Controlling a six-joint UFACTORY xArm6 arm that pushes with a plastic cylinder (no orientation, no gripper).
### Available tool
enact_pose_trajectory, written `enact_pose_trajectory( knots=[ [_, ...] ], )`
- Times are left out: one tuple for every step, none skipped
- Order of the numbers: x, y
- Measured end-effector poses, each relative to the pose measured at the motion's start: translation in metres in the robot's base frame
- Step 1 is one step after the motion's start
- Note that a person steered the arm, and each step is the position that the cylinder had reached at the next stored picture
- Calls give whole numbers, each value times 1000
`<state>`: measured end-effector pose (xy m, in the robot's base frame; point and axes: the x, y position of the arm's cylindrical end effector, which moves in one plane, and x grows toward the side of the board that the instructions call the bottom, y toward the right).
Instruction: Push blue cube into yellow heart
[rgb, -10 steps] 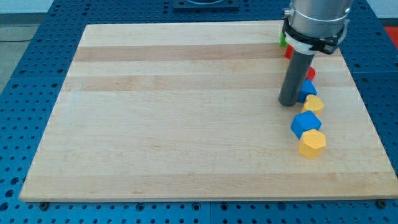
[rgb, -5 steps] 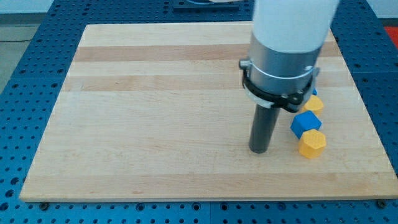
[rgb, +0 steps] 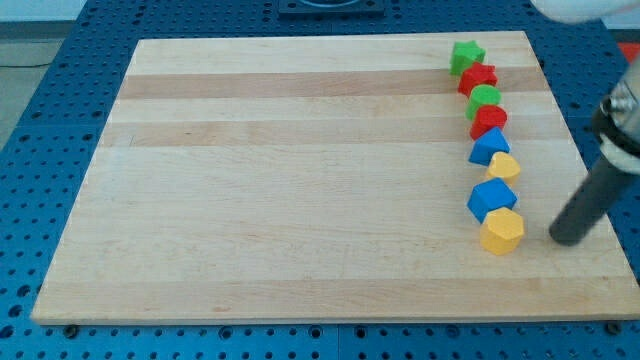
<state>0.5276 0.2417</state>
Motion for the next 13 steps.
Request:
enact_pose_trajectory(
  knots=[
    [-31, -1],
    [-46, -18],
    [-51, -29],
    [-52, -31],
    [-26, -31],
    [11, -32],
    [44, -39],
    [59, -74],
    [56, -120],
    [27, -126],
    [4, -108],
    [-9, -95],
    [-17, -84]
  ],
)
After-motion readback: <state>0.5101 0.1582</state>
